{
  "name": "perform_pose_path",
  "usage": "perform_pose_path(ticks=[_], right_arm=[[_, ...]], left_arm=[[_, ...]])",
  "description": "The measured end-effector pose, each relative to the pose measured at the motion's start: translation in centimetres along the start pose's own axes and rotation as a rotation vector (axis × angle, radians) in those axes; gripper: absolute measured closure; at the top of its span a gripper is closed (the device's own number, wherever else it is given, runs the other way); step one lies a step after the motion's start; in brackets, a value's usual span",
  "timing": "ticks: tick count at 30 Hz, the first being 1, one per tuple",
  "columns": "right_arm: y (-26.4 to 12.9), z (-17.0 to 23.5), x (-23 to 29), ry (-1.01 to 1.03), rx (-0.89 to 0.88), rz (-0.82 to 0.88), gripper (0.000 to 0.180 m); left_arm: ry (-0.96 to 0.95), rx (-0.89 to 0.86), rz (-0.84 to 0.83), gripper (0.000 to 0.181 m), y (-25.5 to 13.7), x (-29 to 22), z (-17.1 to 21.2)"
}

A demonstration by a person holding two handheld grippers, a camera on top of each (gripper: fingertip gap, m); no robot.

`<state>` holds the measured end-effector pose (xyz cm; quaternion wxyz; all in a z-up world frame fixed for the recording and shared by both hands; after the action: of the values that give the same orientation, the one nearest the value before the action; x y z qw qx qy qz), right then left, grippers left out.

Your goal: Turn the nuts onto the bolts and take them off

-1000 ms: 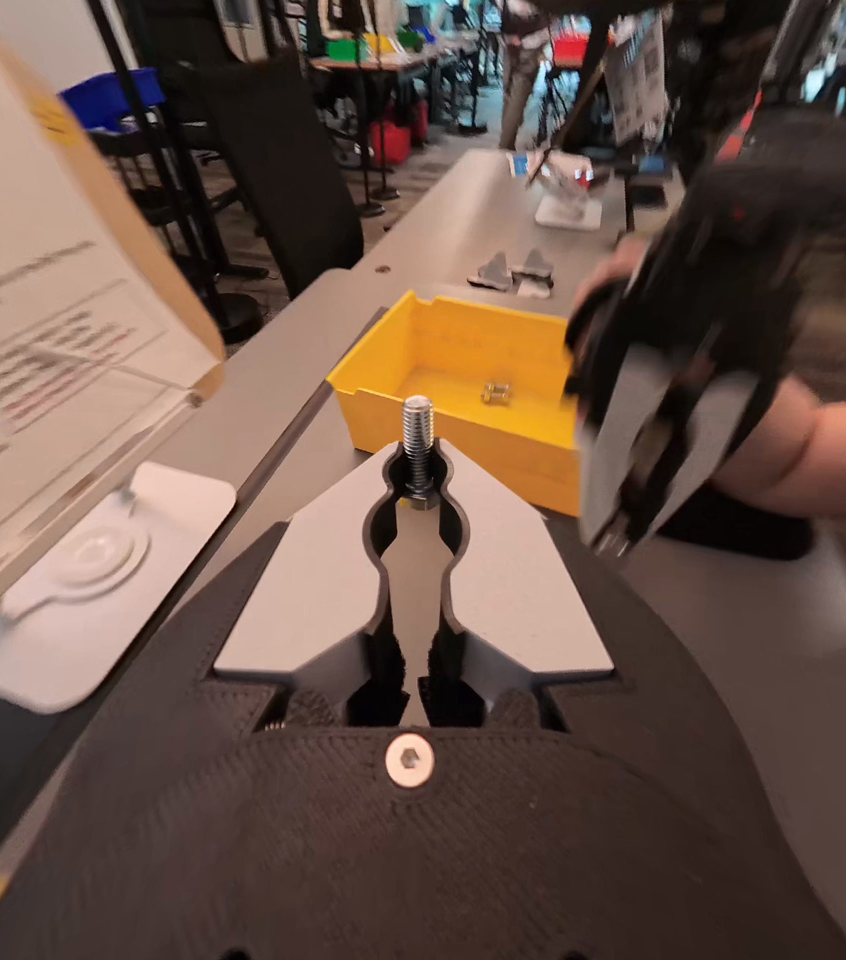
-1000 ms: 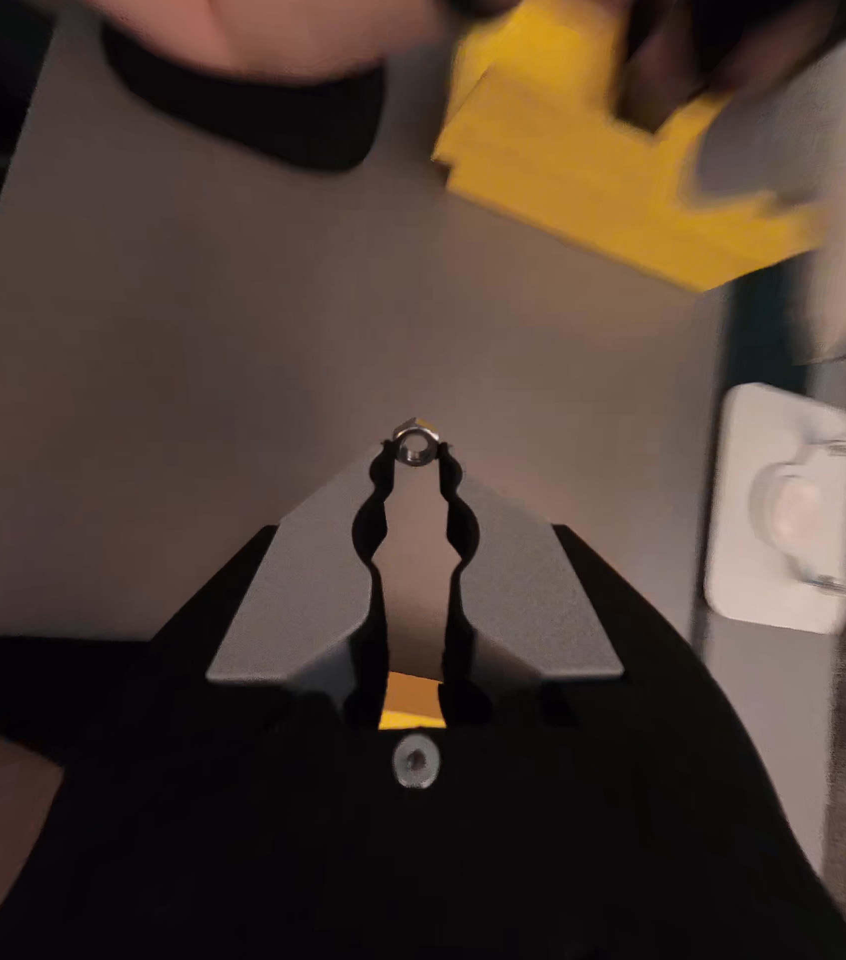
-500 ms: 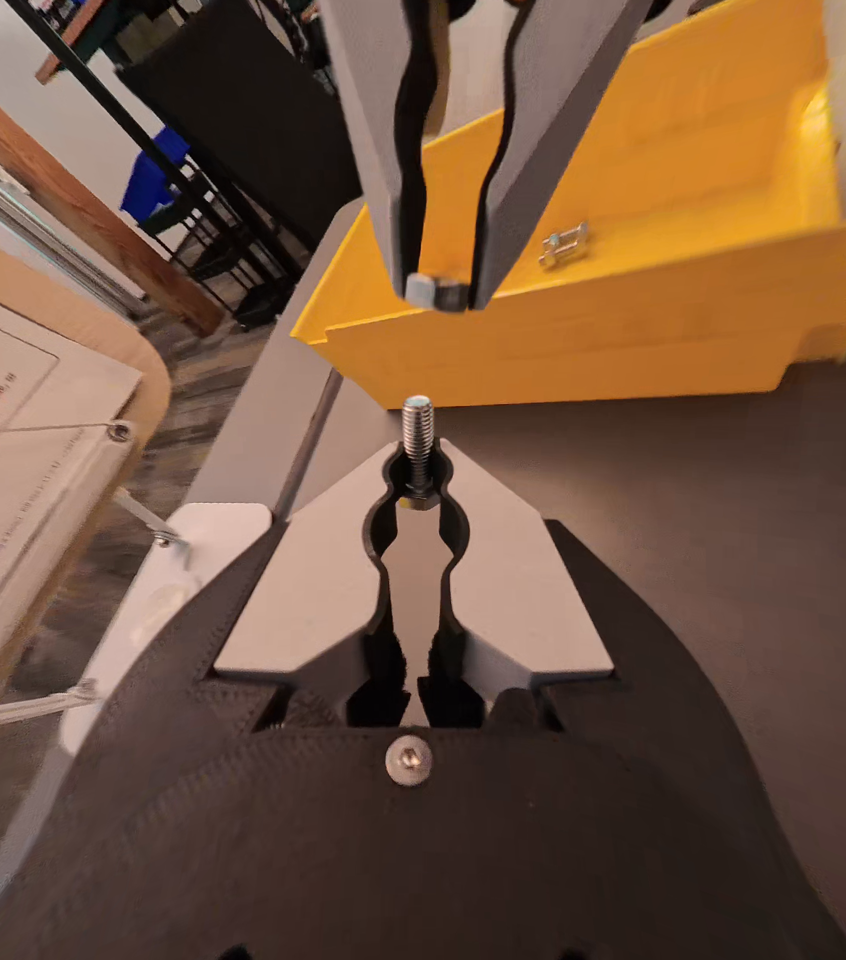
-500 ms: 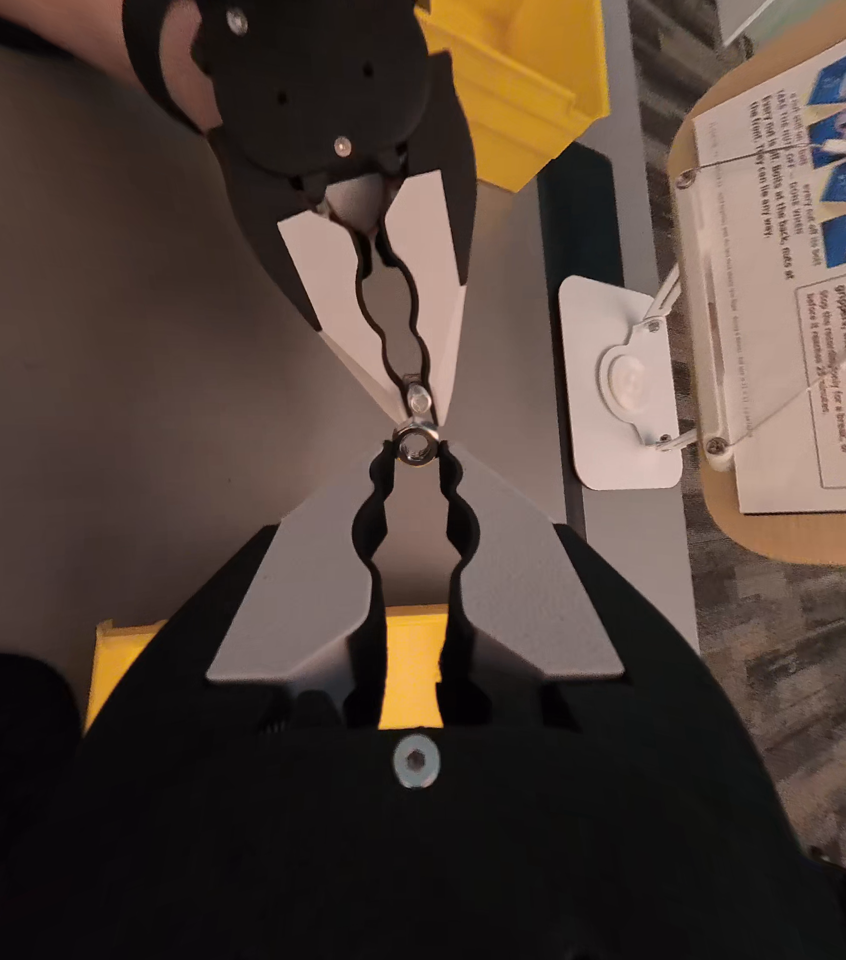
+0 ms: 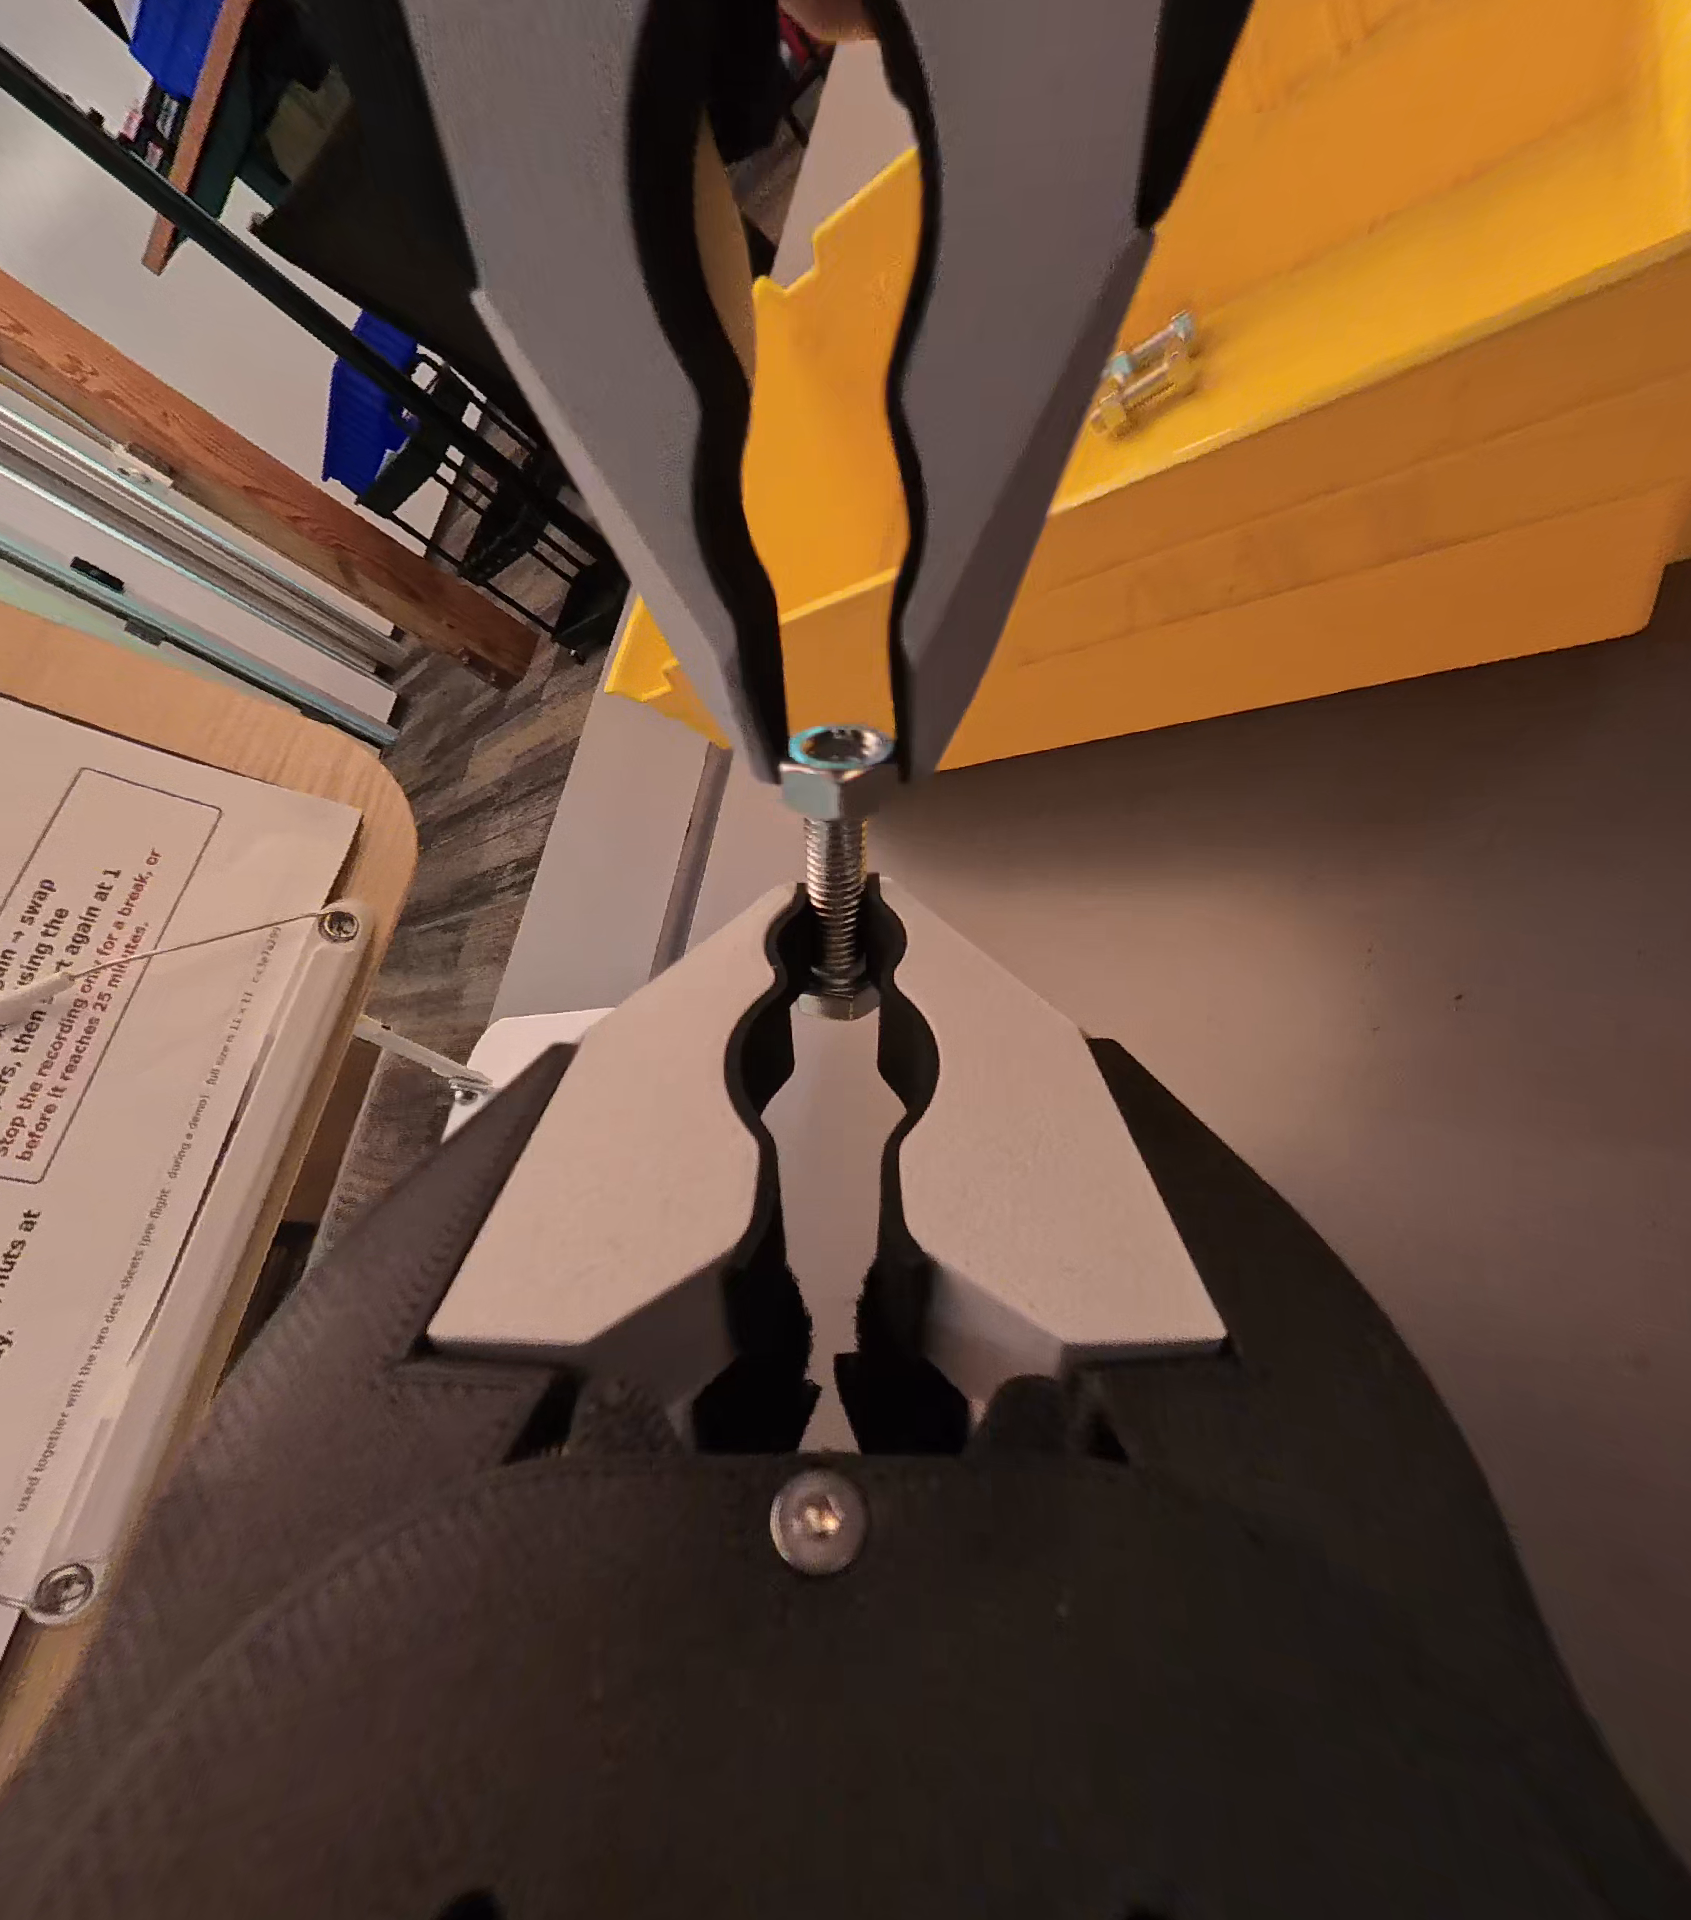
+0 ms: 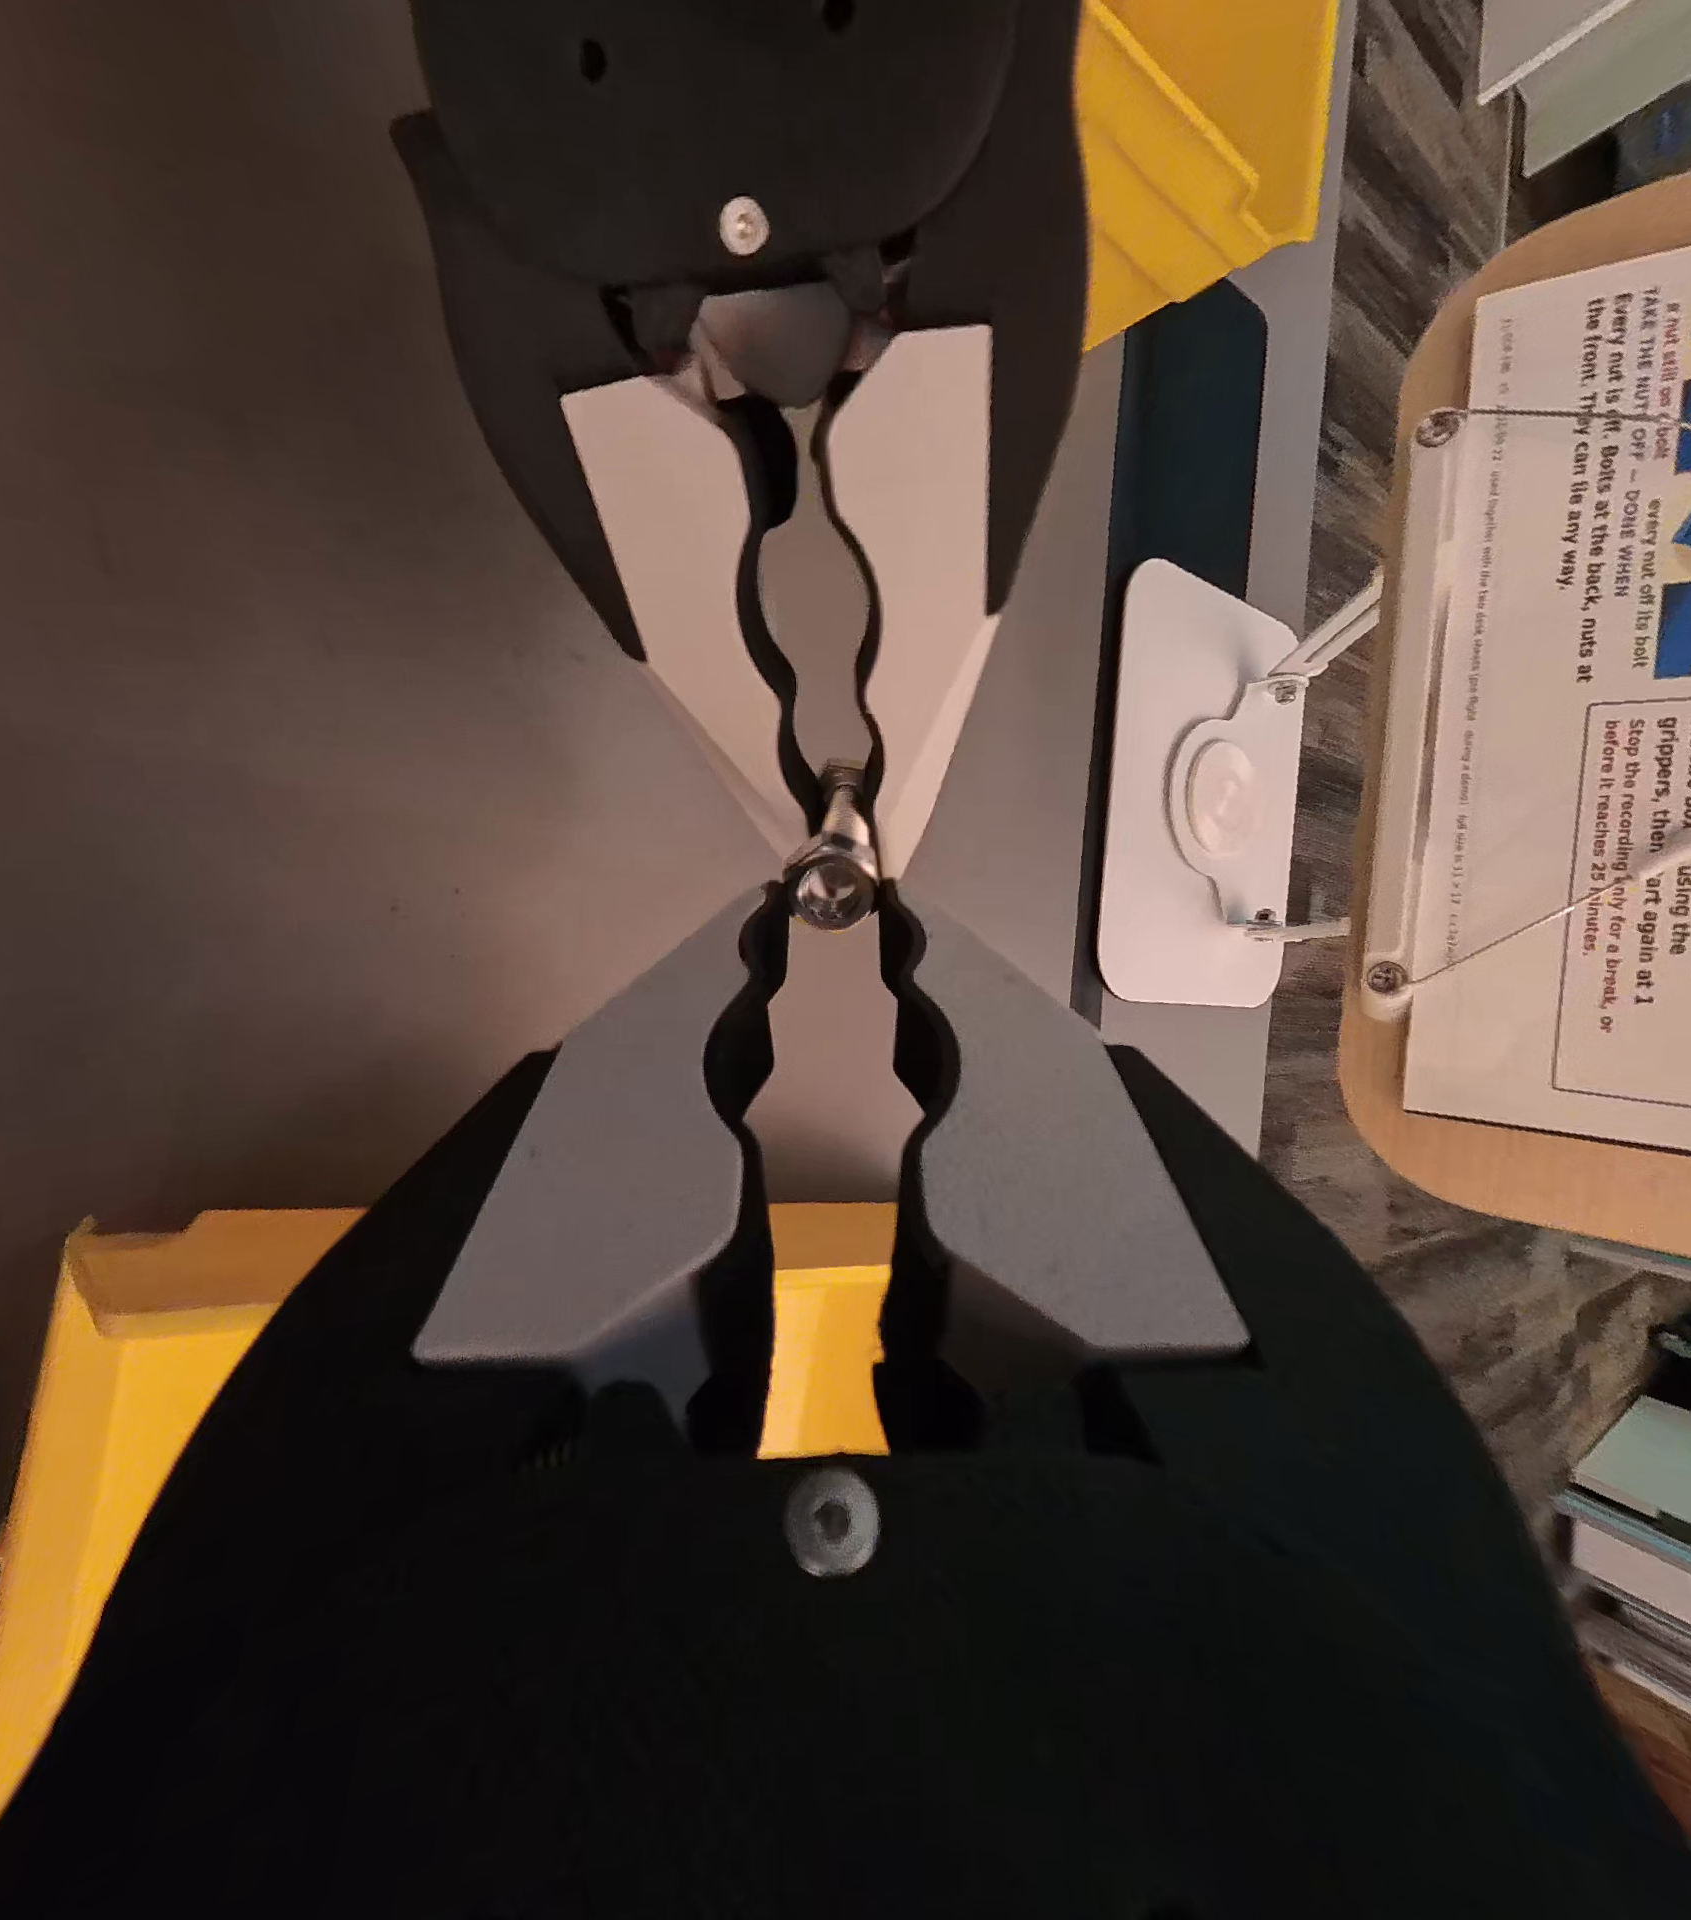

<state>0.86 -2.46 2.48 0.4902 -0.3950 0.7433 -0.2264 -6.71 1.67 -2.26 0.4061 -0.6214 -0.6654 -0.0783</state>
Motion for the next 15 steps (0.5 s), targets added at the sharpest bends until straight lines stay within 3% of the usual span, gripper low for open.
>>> perform_pose_path(ticks=[1,15], right_arm=[[0.0,0.0,0.0,-0.021,0.007,0.01,0.163],[0.1,-0.8,1.1,-0.162,0.041,0.03,0.163]], left_arm=[[-0.006,0.001,0.006,0.174,0.0,0.0,0.0],[0.002,0.031,0.136,0.174,-0.6,-0.3,-0.3]])
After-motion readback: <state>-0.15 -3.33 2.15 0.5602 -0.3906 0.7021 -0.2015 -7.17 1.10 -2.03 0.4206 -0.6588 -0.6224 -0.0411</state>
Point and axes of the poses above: each gripper's, where its closed fingertips meet, y out along the fingers, z out of its underside, x = y × z across the jaws, the point moved 7 cm from there along -y, back along the fingers, and after that the axes turned 1 degree about x, right-handed, at the moved point
